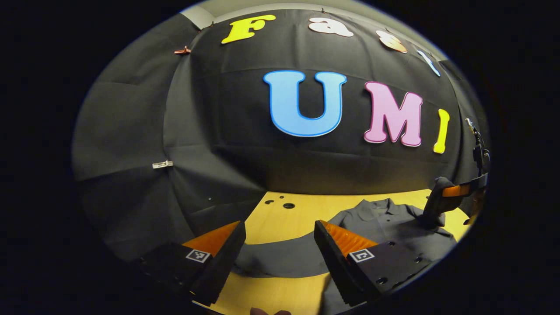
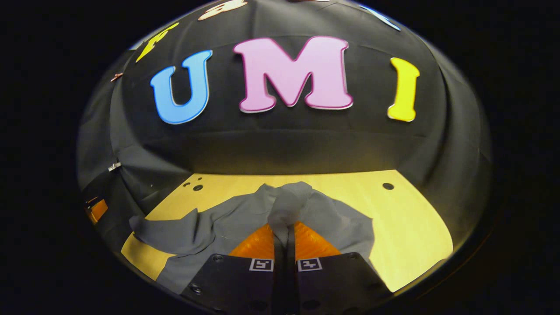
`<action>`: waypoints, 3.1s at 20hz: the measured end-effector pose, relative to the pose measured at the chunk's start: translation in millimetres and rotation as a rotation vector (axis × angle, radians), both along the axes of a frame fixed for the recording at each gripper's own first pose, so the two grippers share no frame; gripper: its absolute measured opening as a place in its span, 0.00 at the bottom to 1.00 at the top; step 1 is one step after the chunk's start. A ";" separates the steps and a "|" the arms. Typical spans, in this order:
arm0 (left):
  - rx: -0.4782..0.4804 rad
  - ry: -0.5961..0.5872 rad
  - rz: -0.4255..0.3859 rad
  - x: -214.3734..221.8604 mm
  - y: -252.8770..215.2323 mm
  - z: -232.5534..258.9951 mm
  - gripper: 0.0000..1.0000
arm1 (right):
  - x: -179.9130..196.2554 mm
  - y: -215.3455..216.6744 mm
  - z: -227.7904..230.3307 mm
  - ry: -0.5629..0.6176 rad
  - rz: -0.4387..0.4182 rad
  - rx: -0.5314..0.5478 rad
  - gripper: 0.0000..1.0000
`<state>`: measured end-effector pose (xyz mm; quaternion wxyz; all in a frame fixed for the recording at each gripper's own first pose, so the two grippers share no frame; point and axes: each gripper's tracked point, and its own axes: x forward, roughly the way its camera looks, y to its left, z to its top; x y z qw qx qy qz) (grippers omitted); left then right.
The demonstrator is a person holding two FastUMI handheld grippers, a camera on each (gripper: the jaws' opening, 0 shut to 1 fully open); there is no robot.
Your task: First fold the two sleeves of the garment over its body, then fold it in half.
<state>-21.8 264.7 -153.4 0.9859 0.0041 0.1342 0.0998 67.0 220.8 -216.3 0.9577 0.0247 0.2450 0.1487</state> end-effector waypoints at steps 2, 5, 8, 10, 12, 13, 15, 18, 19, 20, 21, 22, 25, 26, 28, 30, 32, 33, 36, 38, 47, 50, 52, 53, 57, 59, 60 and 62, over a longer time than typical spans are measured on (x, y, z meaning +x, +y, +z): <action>0.006 0.043 0.018 -0.8 16.2 -21.2 0.99 | -1.2 20.0 -25.4 0.050 0.025 -0.016 0.05; 0.027 0.099 0.036 4.4 35.6 -51.3 0.99 | -5.1 44.4 -65.1 0.133 0.055 -0.033 0.05; 0.037 0.155 0.068 10.8 51.3 -84.1 0.99 | -9.7 61.4 -105.6 0.216 0.070 -0.041 0.05; 0.018 0.188 0.082 12.8 59.5 -105.5 0.99 | -13.4 69.2 -120.8 0.249 0.085 -0.044 0.05; 0.000 0.225 0.084 17.1 66.1 -127.0 0.99 | -14.1 80.4 -132.5 0.269 0.104 -0.039 0.06; -0.002 0.241 0.087 19.6 69.6 -135.8 0.99 | -15.5 84.8 -137.9 0.285 0.110 -0.036 0.07; -0.010 0.278 0.105 23.9 79.1 -152.3 0.99 | -19.7 90.6 -150.6 0.326 0.120 -0.033 0.09; -0.023 0.311 0.113 26.5 87.0 -171.0 0.99 | -25.8 101.3 -159.1 0.365 0.138 -0.017 0.12; -0.017 0.323 0.111 27.5 88.9 -175.3 0.99 | -28.5 105.1 -161.1 0.375 0.149 -0.008 0.20; -0.013 0.335 0.109 28.7 89.9 -180.7 0.99 | -31.9 108.7 -161.8 0.387 0.160 0.000 0.12; -0.015 0.351 0.109 29.8 90.2 -186.0 0.99 | -34.9 110.9 -161.5 0.398 0.166 0.006 0.38; -0.020 0.374 0.111 28.9 90.1 -192.3 0.99 | -37.7 114.1 -161.0 0.406 0.175 0.016 0.42; -0.037 0.430 0.124 25.6 90.1 -210.7 0.99 | -51.1 131.9 -148.8 0.426 0.220 0.078 0.49; -0.041 0.454 0.131 22.1 90.3 -216.4 0.99 | -55.1 137.6 -141.3 0.425 0.238 0.101 0.36; -0.059 0.440 0.140 27.1 89.2 -221.4 1.00 | -56.6 134.9 -119.2 0.374 0.245 0.116 0.51; -0.080 0.438 0.145 23.8 86.3 -223.5 1.00 | -63.5 125.6 -102.6 0.347 0.249 0.117 0.51; -0.097 0.431 0.136 24.2 82.2 -223.7 1.00 | -65.3 106.7 -88.5 0.320 0.249 0.092 0.51; -0.083 0.427 0.105 26.3 77.9 -224.4 0.94 | -66.7 95.4 -82.4 0.307 0.251 0.076 0.51; -0.054 0.438 0.049 34.1 66.1 -224.6 0.37 | -66.6 57.5 -60.0 0.251 0.237 0.036 0.51; -0.027 0.462 0.057 36.3 64.6 -223.9 0.16 | -69.0 34.3 -42.8 0.224 0.211 0.047 0.52; -0.022 0.336 0.041 44.0 17.1 -151.8 0.08 | -73.4 -78.0 -27.8 0.164 0.053 0.010 0.51; -0.109 0.242 -0.006 40.1 -29.2 -97.5 0.08 | -77.7 -100.7 -34.6 0.176 0.030 0.014 0.51; -0.111 0.196 -0.043 42.3 -62.4 -64.1 0.07 | -78.3 -114.4 -38.5 0.183 0.017 0.018 0.51; -0.107 0.180 -0.061 44.6 -79.3 -50.4 0.07 | -77.8 -119.9 -41.6 0.185 0.009 0.020 0.51; -0.127 0.149 -0.149 59.7 -162.0 -19.1 0.07 | -75.4 -144.3 -48.2 0.192 -0.029 0.031 0.51; -0.116 0.155 -0.187 65.7 -199.6 -15.6 0.07 | -75.0 -155.5 -52.5 0.199 -0.045 0.036 0.51; -0.113 0.157 -0.211 69.4 -218.3 -15.8 0.08 | -75.5 -161.7 -53.1 0.202 -0.054 0.040 0.51; -0.114 0.179 -0.259 75.9 -256.6 -26.3 0.08 | -77.5 -173.5 -55.8 0.210 -0.071 0.044 0.51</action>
